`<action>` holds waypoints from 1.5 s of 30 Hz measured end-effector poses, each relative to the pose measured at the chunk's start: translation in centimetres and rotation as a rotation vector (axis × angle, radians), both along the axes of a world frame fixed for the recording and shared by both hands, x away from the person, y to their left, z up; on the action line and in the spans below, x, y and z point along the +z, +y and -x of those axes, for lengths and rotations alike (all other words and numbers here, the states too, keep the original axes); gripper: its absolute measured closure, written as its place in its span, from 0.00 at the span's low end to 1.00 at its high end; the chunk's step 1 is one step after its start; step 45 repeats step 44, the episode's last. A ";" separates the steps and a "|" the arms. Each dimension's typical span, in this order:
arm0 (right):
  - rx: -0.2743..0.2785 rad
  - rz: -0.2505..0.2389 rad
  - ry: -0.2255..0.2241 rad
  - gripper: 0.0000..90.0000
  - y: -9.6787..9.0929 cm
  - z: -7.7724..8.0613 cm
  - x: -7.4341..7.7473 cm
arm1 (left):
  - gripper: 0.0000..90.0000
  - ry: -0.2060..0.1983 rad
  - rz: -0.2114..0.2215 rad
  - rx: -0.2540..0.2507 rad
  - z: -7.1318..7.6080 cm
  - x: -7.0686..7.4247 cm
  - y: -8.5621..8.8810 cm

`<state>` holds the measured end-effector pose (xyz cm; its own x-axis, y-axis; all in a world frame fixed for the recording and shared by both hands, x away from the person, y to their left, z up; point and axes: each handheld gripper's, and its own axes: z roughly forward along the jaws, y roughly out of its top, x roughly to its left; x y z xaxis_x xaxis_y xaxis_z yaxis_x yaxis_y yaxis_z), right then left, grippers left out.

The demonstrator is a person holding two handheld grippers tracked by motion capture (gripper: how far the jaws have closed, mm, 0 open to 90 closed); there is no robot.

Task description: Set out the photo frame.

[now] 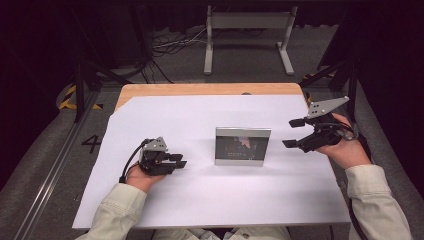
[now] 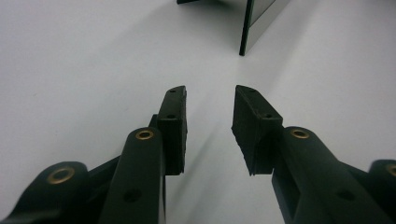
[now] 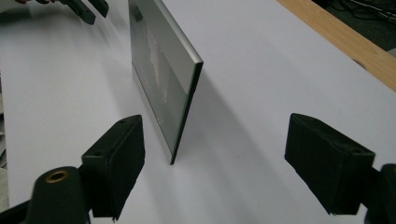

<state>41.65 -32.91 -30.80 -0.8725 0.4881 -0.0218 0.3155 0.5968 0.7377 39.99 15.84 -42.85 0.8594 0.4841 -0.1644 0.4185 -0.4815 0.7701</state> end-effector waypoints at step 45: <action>-0.161 -0.100 0.144 0.18 -1.9 1.0 -8.9 | 0.73 -0.001 -0.003 0.024 -0.1 -0.2 0.4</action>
